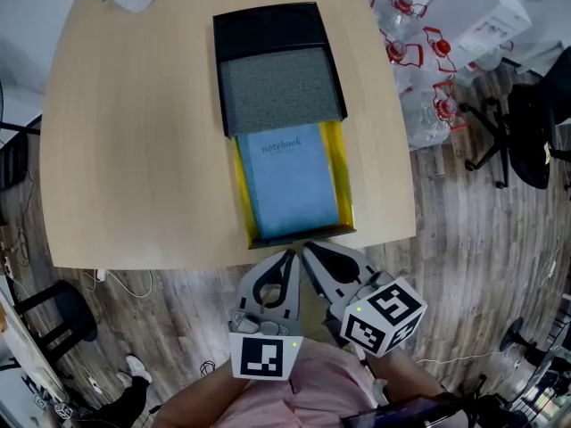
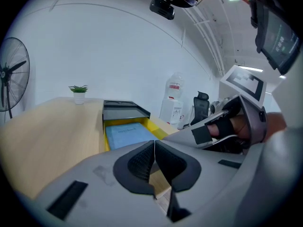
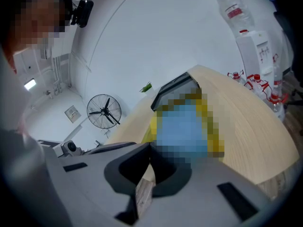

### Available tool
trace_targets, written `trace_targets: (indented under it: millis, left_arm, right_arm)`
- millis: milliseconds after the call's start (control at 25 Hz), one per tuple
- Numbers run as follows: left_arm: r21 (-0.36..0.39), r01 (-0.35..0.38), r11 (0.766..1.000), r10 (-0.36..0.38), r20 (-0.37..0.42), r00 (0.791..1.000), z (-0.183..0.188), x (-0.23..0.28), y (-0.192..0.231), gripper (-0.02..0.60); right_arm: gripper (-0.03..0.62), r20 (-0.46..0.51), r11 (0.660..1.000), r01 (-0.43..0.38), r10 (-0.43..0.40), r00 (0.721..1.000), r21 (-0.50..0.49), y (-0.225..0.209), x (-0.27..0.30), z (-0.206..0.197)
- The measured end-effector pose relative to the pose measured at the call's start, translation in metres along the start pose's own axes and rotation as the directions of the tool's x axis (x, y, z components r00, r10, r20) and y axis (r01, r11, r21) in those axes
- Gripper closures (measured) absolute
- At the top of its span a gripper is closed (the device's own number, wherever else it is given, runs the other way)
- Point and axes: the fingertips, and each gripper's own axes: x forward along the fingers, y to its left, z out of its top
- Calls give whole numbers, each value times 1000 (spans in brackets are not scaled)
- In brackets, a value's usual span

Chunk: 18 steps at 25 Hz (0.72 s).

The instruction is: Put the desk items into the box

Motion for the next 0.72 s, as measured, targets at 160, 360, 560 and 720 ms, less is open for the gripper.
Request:
trace_targets:
  millis: [160,360,560,720]
  left_arm:
    - [-17,-38,999,39,65,997,23,-17,6,568]
    - [-12,-92,996,93,173,980,69,-46,17,568]
    - [61,-132,989,110,278,954,128,-84,14,568]
    - [67,-191,979,152,378,913,174,-113,25,568]
  right_arm:
    - [592,45,999,7,-6,999,-34,14,-11,11]
    - [592,136,994,17,-2,991,-111,44,-30,39]
    - [592,263,973,39,23,964,-227,85,-62,80]
    - [592,377,942,89,43,925,-324,118,-84,115]
